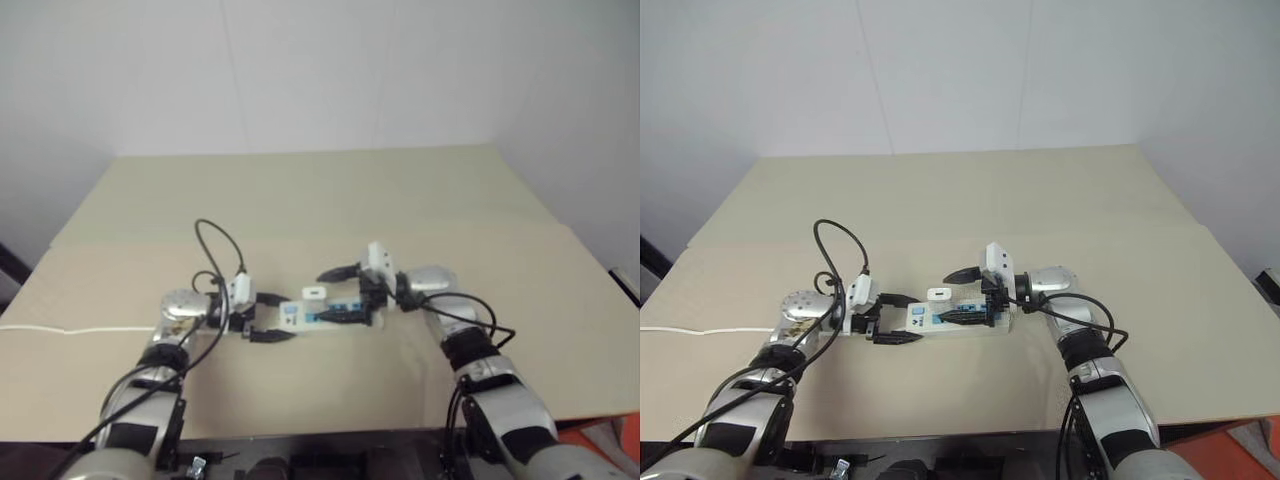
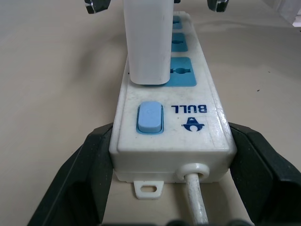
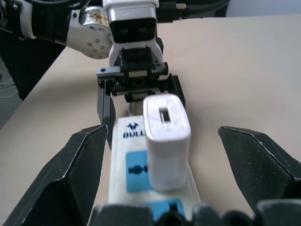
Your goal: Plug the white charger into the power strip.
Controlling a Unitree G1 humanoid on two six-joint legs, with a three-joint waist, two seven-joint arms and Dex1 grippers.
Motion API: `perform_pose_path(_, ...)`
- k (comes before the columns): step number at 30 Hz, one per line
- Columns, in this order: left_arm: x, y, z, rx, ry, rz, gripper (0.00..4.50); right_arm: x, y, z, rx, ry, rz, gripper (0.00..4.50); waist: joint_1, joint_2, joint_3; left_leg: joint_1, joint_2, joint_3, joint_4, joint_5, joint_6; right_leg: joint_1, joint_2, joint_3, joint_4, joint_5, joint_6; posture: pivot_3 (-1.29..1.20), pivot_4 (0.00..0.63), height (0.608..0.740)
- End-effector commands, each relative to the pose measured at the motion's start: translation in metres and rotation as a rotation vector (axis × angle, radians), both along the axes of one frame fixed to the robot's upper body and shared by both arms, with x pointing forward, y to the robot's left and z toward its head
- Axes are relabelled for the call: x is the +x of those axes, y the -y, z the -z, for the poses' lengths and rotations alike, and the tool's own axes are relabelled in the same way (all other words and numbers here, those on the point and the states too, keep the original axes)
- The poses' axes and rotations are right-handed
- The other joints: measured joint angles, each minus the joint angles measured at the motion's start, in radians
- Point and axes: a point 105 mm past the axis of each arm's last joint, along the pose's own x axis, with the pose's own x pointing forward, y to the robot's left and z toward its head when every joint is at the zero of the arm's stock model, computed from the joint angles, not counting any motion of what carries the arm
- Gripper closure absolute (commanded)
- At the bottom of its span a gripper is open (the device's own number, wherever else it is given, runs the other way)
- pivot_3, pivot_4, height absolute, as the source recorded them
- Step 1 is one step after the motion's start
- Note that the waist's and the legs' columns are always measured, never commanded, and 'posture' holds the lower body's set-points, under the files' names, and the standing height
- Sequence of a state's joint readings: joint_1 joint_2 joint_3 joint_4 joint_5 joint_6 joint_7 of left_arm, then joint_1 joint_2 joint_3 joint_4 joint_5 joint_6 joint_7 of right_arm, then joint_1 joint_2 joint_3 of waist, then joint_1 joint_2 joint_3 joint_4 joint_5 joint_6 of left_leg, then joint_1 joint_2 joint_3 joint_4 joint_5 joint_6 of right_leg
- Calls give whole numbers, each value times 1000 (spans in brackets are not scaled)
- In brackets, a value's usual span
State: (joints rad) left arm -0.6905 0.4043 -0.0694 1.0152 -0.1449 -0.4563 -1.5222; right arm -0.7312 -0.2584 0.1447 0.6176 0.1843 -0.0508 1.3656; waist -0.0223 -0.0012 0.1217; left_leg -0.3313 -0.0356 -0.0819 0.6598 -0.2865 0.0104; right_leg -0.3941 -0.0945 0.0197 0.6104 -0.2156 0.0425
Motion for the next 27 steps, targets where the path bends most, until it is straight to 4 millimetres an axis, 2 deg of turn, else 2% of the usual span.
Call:
perform_pose_path(1, -5, 4, 14, 61, -47, 21, 1248, 1, -9, -18, 30, 48, -11, 33, 5, 0, 0, -1, 0, 0, 0, 0, 0, -1, 0, 0, 0, 0, 0, 0, 150, 740)
perform_pose_path(6, -5, 3, 15, 63, -48, 20, 1248, 4, -11, -12, 28, 40, 16, 33, 8, 0, 0, -5, 0, 1, 0, 0, 0, -6, 0, 0, 1, 0, -1, 0, 150, 740)
perform_pose_path(9, -6, 3, 16, 62, -47, 19, 1248, 4, -11, -10, 29, 35, 13, 862, 8, 0, 0, -5, 0, 1, 0, 0, 0, -7, 0, 0, 1, 0, -1, 0, 150, 740)
perform_pose_path(15, -6, 3, 16, 66, -42, 18, 1248, 4, -11, -6, 20, 41, 9, 3022, 8, 0, 0, -5, 0, 2, 0, 0, 0, -7, 0, 0, 1, 0, -1, 0, 150, 740)
perform_pose_path(27, -6, 2, 16, 71, -32, 20, 1248, 2, -13, 6, -34, 54, -13, 3022, 7, 0, 0, -5, 0, 2, 0, 0, 0, -6, 0, 0, 1, 0, -1, 0, 150, 740)
